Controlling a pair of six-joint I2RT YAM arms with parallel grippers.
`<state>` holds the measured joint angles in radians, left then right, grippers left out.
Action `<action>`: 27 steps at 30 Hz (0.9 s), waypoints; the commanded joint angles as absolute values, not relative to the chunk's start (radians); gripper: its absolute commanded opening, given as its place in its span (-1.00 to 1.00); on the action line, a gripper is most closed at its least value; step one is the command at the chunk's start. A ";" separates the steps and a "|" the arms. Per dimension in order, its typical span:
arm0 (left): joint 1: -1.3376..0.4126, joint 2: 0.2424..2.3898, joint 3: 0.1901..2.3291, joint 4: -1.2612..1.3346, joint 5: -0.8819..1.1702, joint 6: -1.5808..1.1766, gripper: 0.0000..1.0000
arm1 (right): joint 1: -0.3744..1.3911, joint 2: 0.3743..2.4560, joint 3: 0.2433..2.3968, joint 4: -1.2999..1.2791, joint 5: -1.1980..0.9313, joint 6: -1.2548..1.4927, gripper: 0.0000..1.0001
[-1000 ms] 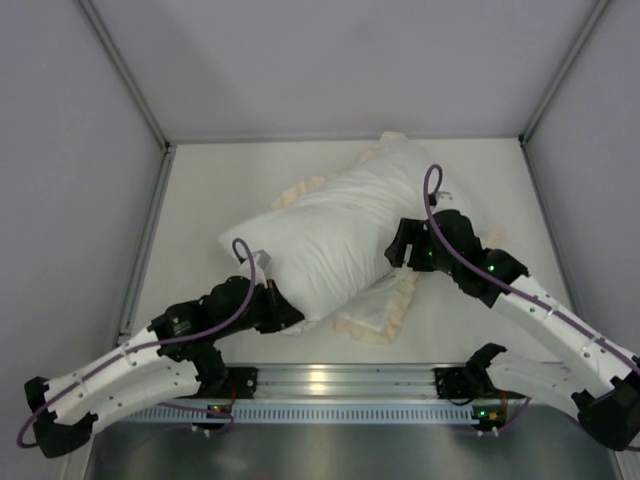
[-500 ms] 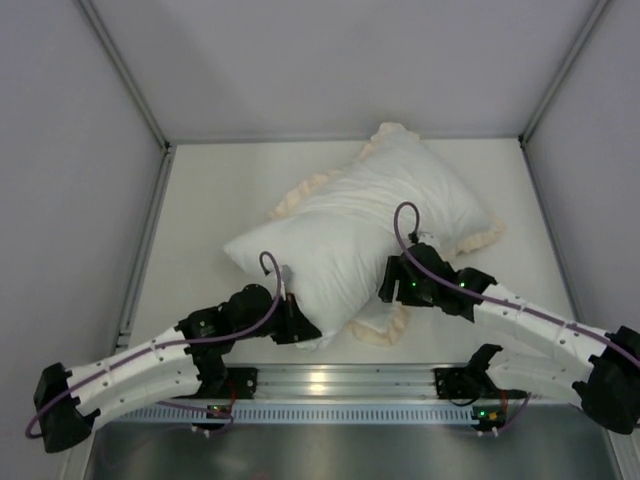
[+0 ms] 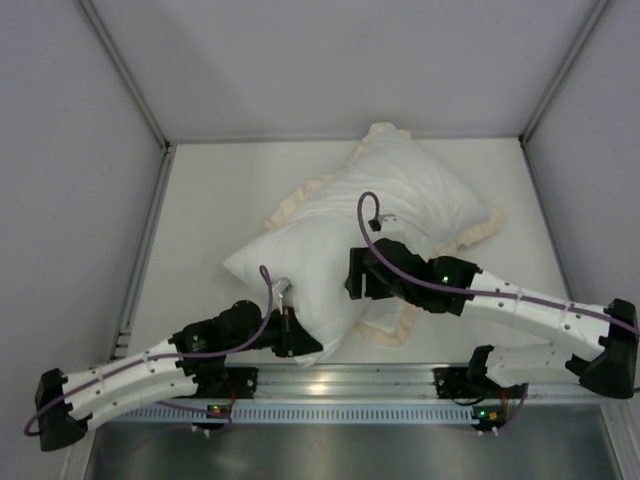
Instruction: Remove the pillowcase from the pillow
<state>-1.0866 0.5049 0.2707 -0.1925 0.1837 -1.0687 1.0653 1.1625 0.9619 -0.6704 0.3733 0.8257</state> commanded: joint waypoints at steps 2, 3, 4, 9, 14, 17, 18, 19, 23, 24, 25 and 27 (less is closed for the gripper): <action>-1.104 0.468 0.200 -0.143 0.256 -1.085 -1.00 | 1.160 1.186 1.303 -0.653 0.442 0.607 0.42; -1.104 0.466 0.192 -0.143 0.258 -1.083 -1.00 | 1.158 1.251 1.359 -0.653 0.474 0.550 0.43; -1.104 0.466 0.189 -0.143 0.264 -1.085 -1.00 | 1.155 1.294 1.411 -0.653 0.491 0.484 0.43; -1.104 0.472 0.172 -0.144 0.278 -1.081 -1.00 | 1.135 1.666 1.886 -0.779 0.596 0.154 0.50; -1.104 0.474 0.158 -0.143 0.281 -1.094 -1.00 | 1.083 1.842 2.118 -0.881 0.652 0.012 0.66; -1.104 0.468 0.149 -0.143 0.276 -1.114 -1.00 | 1.008 1.862 2.109 -0.896 0.588 -0.026 0.68; -1.104 0.466 0.147 -0.143 0.273 -1.115 -1.00 | 0.991 1.865 2.100 -0.897 0.580 -0.034 0.68; -1.104 0.465 0.146 -0.144 0.267 -1.118 -1.00 | 0.962 1.868 2.092 -0.897 0.574 -0.043 0.67; -1.104 0.486 0.149 -0.143 0.258 -1.144 -1.00 | 0.936 1.884 2.031 -0.894 0.580 -0.112 0.66; -1.104 0.489 0.150 -0.143 0.259 -1.144 -1.00 | 0.933 1.885 2.020 -0.894 0.580 -0.124 0.65; -1.104 0.491 0.150 -0.143 0.259 -1.146 -1.00 | 0.933 1.887 2.007 -0.894 0.584 -0.135 0.65; -1.104 0.494 0.155 -0.143 0.262 -1.147 -1.00 | 0.922 1.890 1.973 -0.893 0.589 -0.135 0.64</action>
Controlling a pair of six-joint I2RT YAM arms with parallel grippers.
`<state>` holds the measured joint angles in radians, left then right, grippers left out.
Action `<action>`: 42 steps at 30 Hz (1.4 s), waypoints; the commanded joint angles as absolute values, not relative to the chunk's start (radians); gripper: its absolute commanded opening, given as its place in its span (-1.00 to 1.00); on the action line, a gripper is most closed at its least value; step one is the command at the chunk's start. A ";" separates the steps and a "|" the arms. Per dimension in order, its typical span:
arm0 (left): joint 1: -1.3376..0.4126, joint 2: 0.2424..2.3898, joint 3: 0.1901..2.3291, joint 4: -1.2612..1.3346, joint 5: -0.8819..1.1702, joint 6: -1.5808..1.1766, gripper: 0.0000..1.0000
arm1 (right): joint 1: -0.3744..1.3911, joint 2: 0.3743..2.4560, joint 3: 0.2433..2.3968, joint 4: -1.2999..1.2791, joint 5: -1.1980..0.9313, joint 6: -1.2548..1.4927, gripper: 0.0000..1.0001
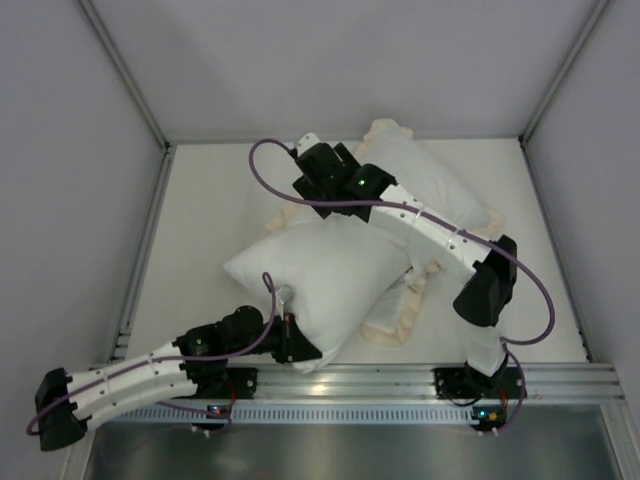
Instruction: Remove the pillowcase from the pillow
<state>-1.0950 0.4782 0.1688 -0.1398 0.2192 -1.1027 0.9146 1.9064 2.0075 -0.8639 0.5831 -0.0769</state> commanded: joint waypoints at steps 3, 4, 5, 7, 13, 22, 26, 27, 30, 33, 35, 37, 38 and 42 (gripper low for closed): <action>-1.104 0.502 0.166 -0.143 0.268 -1.149 -1.00 | 0.910 1.858 1.876 -0.818 0.531 -0.138 0.62; -1.104 0.505 0.167 -0.143 0.268 -1.146 -1.00 | 0.911 1.846 1.850 -0.796 0.525 -0.137 0.62; -1.104 0.514 0.170 -0.143 0.268 -1.144 -1.00 | 0.910 1.818 1.806 -0.772 0.509 -0.127 0.62; -1.104 0.534 0.176 -0.143 0.265 -1.146 -1.00 | 0.911 1.786 1.745 -0.694 0.482 -0.104 0.62; -1.104 0.587 0.183 -0.143 0.261 -1.126 -1.00 | 0.919 1.743 1.690 -0.618 0.347 -0.060 0.62; -1.104 0.563 0.160 -0.143 0.271 -1.127 -1.00 | 0.940 1.775 1.675 -0.569 0.261 -0.058 0.62; -1.104 0.545 0.137 -0.143 0.281 -1.134 -1.00 | 0.945 1.786 1.675 -0.568 0.244 -0.063 0.62; -1.104 0.540 0.127 -0.143 0.284 -1.137 -1.00 | 0.945 1.783 1.671 -0.563 0.230 -0.063 0.62; -1.104 0.532 0.124 -0.143 0.288 -1.137 -1.00 | 0.943 1.798 1.655 -0.560 0.190 -0.066 0.61; -1.104 0.537 0.133 -0.143 0.293 -1.131 -1.00 | 0.939 1.841 1.660 -0.558 0.262 -0.069 0.61; -1.104 0.545 0.144 -0.143 0.298 -1.126 -1.00 | 0.928 1.888 1.690 -0.564 0.345 -0.066 0.58; -1.104 0.549 0.150 -0.143 0.302 -1.123 -1.00 | 0.913 1.908 1.709 -0.565 0.379 -0.071 0.54; -1.106 0.549 0.155 -0.143 0.307 -1.124 -1.00 | 0.908 1.925 1.716 -0.563 0.437 -0.068 0.47; -1.104 0.535 0.155 -0.144 0.310 -1.127 -1.00 | 0.887 1.947 1.741 -0.532 0.549 -0.067 0.27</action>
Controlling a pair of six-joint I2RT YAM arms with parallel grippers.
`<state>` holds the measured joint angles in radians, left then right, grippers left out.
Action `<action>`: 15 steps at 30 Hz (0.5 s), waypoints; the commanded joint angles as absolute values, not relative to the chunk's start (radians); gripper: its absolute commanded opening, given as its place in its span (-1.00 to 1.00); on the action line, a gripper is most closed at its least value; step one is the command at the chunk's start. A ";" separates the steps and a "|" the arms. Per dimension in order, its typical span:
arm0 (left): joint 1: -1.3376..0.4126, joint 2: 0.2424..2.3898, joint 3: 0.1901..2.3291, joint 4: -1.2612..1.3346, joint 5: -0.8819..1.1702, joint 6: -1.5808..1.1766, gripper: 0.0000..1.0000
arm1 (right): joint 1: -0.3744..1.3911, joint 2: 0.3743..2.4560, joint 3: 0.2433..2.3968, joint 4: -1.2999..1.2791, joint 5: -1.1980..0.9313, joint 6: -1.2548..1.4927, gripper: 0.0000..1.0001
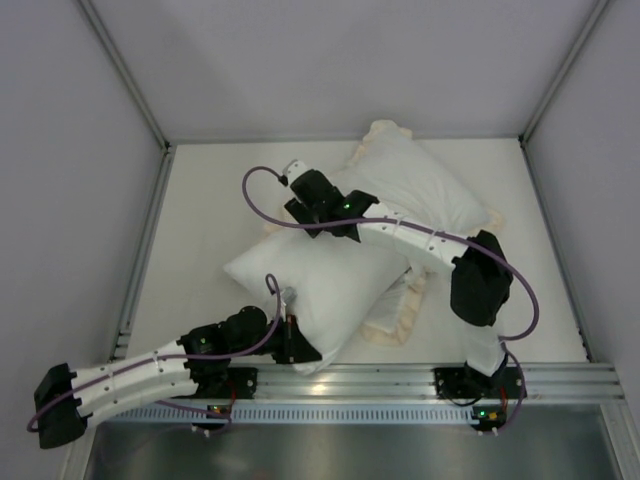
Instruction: Remove the pillowcase from the pillow
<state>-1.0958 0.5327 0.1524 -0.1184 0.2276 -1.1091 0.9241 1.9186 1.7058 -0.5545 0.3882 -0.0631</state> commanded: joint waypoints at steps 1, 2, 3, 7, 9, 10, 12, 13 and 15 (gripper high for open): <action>-1.106 0.532 0.155 -0.144 0.313 -1.129 -1.00 | 0.884 1.947 1.735 -0.519 0.555 -0.077 0.12; -1.106 0.529 0.155 -0.144 0.314 -1.129 -1.00 | 0.881 1.942 1.730 -0.479 0.567 -0.084 0.04; -1.106 0.529 0.156 -0.144 0.321 -1.131 -1.00 | 0.879 1.939 1.723 -0.459 0.580 -0.089 -0.06; -1.106 0.520 0.167 -0.143 0.344 -1.131 -1.00 | 0.847 1.959 1.747 -0.430 0.598 -0.095 -0.58; -1.106 0.511 0.181 -0.144 0.353 -1.127 -1.00 | 0.816 1.977 1.773 -0.430 0.592 -0.097 -0.90; -1.106 0.497 0.186 -0.144 0.360 -1.127 -1.00 | 0.807 1.994 1.779 -0.430 0.594 -0.100 -1.00; -1.106 0.479 0.201 -0.144 0.374 -1.124 -1.00 | 0.766 2.019 1.795 -0.428 0.610 -0.112 -1.00; -1.106 0.465 0.209 -0.143 0.377 -1.121 -1.00 | 0.749 2.028 1.814 -0.425 0.626 -0.095 -1.00; -1.106 0.450 0.218 -0.150 0.379 -1.120 -1.00 | 0.685 2.060 1.842 -0.426 0.658 -0.072 -1.00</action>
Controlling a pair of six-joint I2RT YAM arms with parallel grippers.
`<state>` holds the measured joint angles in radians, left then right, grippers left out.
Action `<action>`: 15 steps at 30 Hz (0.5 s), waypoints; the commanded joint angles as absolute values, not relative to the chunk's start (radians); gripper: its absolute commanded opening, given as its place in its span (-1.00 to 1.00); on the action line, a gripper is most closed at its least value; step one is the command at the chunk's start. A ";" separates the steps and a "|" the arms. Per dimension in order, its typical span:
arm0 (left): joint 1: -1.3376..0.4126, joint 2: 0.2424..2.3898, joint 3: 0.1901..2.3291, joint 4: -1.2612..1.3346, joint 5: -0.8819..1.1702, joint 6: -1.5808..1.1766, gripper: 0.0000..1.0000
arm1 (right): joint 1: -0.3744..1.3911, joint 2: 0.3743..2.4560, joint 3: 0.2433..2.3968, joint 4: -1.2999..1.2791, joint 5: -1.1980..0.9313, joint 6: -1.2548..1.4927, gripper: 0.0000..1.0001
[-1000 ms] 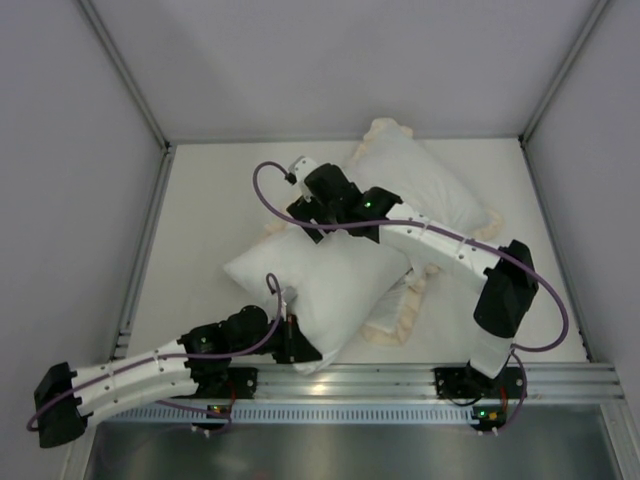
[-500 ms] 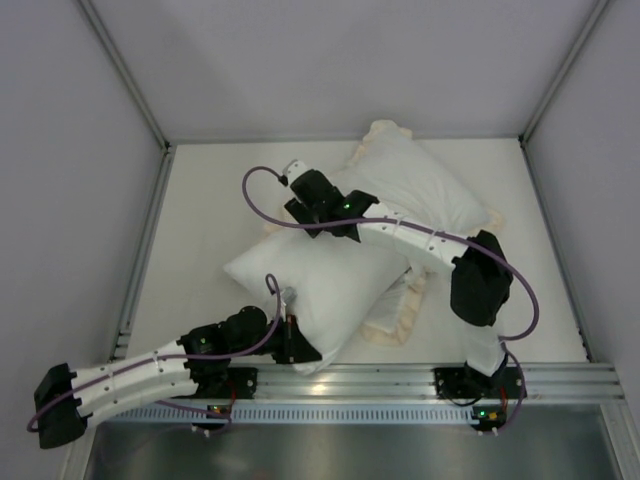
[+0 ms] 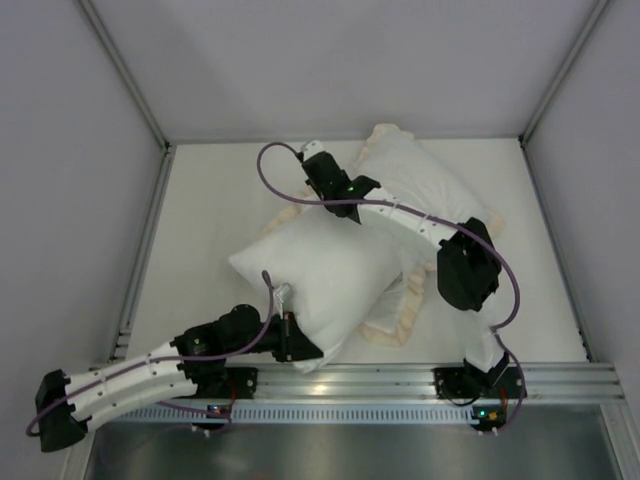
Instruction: Remove the pillowcase from the pillow
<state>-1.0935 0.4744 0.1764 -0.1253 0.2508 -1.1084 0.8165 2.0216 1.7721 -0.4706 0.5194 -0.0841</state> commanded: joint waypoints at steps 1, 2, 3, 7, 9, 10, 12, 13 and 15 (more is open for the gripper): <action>-1.106 0.430 0.224 -0.170 0.377 -1.115 -1.00 | 0.660 2.068 1.864 -0.426 0.673 -0.051 -1.00; -1.106 0.417 0.241 -0.187 0.370 -1.112 -1.00 | 0.637 2.080 1.873 -0.426 0.693 -0.043 -1.00; -1.106 0.407 0.253 -0.210 0.362 -1.103 -1.00 | 0.582 2.085 1.879 -0.426 0.699 -0.029 -1.00; -1.106 0.301 0.328 -0.360 0.299 -1.085 -1.00 | 0.412 2.098 1.896 -0.446 0.730 0.080 -1.00; -1.106 0.247 0.385 -0.472 0.249 -1.075 -1.00 | 0.300 2.102 1.893 -0.475 0.689 0.135 -1.00; -1.106 0.230 0.400 -0.504 0.232 -1.075 -1.00 | 0.263 2.102 1.890 -0.483 0.680 0.146 -1.00; -1.106 0.200 0.449 -0.604 0.198 -1.080 -1.00 | 0.182 2.099 1.881 -0.495 0.690 0.158 -1.00; -1.106 0.171 0.463 -0.635 0.171 -1.081 -1.00 | 0.160 2.095 1.873 -0.499 0.693 0.169 -1.00; -1.106 0.135 0.504 -0.726 0.126 -1.091 -1.00 | 0.108 2.089 1.881 -0.535 0.704 0.211 -1.00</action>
<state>-1.0760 0.2173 0.3954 -0.4732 0.0139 -1.0828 0.2955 2.0808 1.8404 -0.6365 0.4797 0.1600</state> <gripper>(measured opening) 0.076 0.004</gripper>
